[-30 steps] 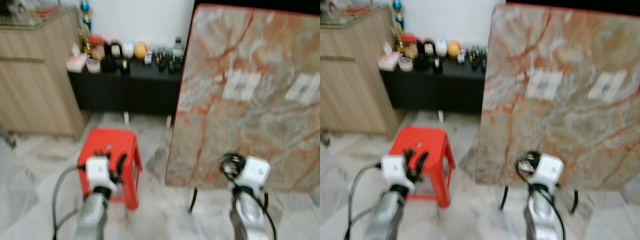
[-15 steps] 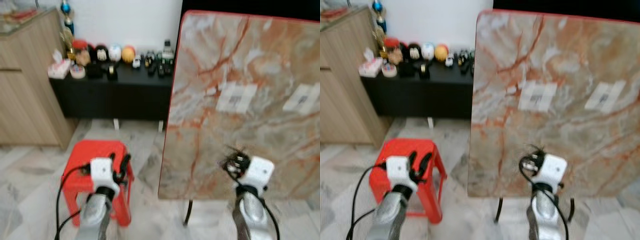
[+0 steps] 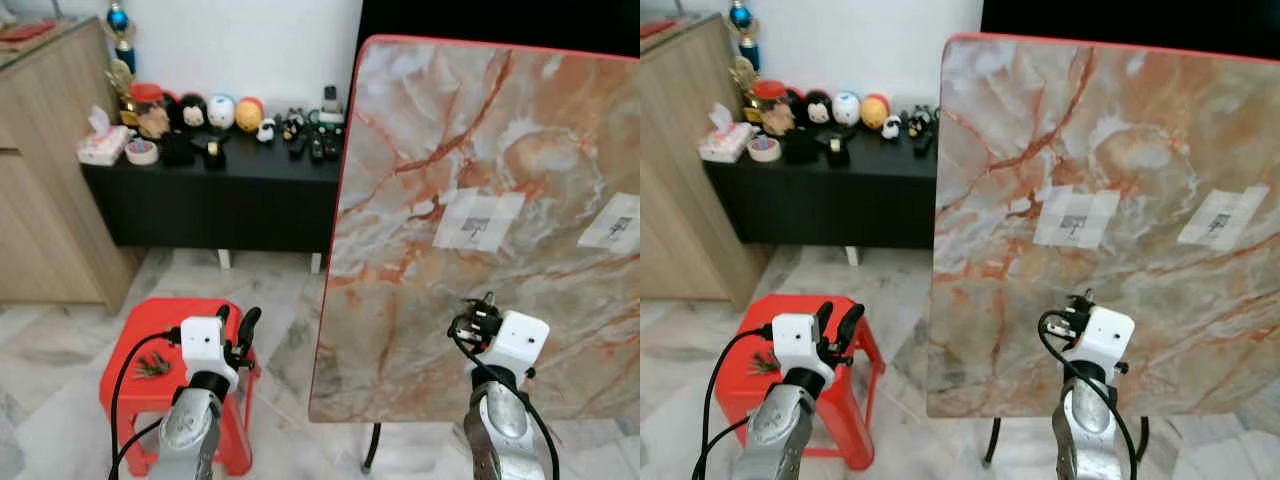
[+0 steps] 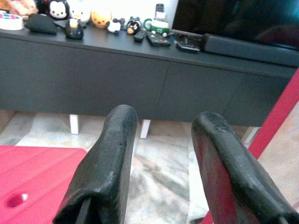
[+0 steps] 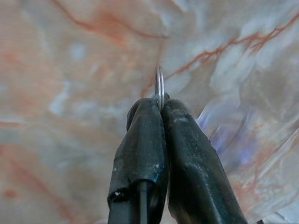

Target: Hang keys on a hook

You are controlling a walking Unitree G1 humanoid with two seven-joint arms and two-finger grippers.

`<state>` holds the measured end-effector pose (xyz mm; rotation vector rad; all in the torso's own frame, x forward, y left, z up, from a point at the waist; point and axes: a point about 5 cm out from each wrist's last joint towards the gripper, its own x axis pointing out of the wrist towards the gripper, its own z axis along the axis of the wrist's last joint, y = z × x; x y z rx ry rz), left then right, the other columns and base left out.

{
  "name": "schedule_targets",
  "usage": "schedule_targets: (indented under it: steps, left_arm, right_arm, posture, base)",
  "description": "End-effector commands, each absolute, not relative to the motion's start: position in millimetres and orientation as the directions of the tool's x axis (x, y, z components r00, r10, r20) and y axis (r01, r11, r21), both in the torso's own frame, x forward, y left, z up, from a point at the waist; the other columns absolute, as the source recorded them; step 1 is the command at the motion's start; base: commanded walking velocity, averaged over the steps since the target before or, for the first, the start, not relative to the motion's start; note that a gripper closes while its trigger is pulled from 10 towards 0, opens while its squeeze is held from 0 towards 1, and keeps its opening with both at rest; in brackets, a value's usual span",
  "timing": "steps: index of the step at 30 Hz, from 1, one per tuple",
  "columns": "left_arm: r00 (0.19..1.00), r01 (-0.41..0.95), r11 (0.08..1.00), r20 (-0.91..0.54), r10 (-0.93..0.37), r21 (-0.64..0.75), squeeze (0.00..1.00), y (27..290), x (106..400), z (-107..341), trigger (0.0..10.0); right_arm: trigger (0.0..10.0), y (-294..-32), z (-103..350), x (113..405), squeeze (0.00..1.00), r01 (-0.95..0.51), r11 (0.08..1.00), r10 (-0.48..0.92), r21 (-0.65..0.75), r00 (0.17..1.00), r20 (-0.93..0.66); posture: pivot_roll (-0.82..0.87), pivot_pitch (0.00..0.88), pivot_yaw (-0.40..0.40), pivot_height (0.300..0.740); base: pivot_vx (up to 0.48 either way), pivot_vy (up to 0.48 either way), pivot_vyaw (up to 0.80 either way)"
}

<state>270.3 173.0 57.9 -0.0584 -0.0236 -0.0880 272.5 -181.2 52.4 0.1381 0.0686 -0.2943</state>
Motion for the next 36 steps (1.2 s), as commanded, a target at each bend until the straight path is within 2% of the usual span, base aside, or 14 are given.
schedule_targets:
  steps: [1,9,15,19,25,30,36]
  left_arm:
    - [0.996,0.087,0.995,0.016,-0.086,-0.054,0.00,173,269,56,10.0]
    - [0.996,0.087,0.995,0.002,-0.087,-0.050,0.00,174,267,52,10.0]
    - [0.998,0.041,0.996,-0.046,-0.044,-0.076,0.00,184,263,41,10.0]
    - [0.998,0.042,0.996,-0.039,-0.045,-0.074,0.00,183,263,43,10.0]
    - [0.999,0.042,0.996,-0.027,-0.045,-0.076,0.00,181,265,45,10.0]
    - [0.999,0.042,0.996,-0.021,-0.044,-0.079,0.00,180,266,46,10.0]
    - [0.999,0.039,0.996,-0.017,-0.040,-0.079,0.00,181,266,47,10.0]
  right_arm:
    - [10.0,-182,58,274,0.00,0.289,0.950,-0.284,0.121,0.957,-0.057]
    - [10.0,-193,65,260,0.00,0.304,0.953,-0.303,-0.013,0.953,0.017]
    - [10.0,-200,78,256,0.00,0.325,0.923,-0.305,-0.205,0.944,0.123]
    - [10.0,-197,92,264,0.00,0.334,0.879,-0.278,-0.341,0.939,0.204]
    - [10.0,-188,106,280,0.00,0.331,0.816,-0.217,-0.474,0.935,0.280]
    - [10.0,-186,110,285,0.00,0.341,0.788,-0.203,-0.512,0.930,0.307]
    - [10.0,-199,110,288,0.00,0.400,0.712,-0.261,-0.577,0.914,0.312]
  posture:
    - [0.02,0.000,-0.118,0.740]
    - [0.02,0.000,-0.119,0.740]
    - [0.01,0.000,-0.112,0.740]
    - [0.02,0.000,-0.114,0.740]
    - [0.02,0.000,-0.117,0.740]
    - [0.02,0.000,-0.119,0.740]
    - [0.02,0.000,-0.121,0.740]
  base:
    - [0.000,0.000,0.00]
    - [0.000,0.000,0.00]
    - [0.000,0.000,0.00]
    - [0.000,0.000,0.00]
    - [0.000,0.000,0.00]
    - [0.000,0.000,0.00]
    - [0.000,0.000,0.00]
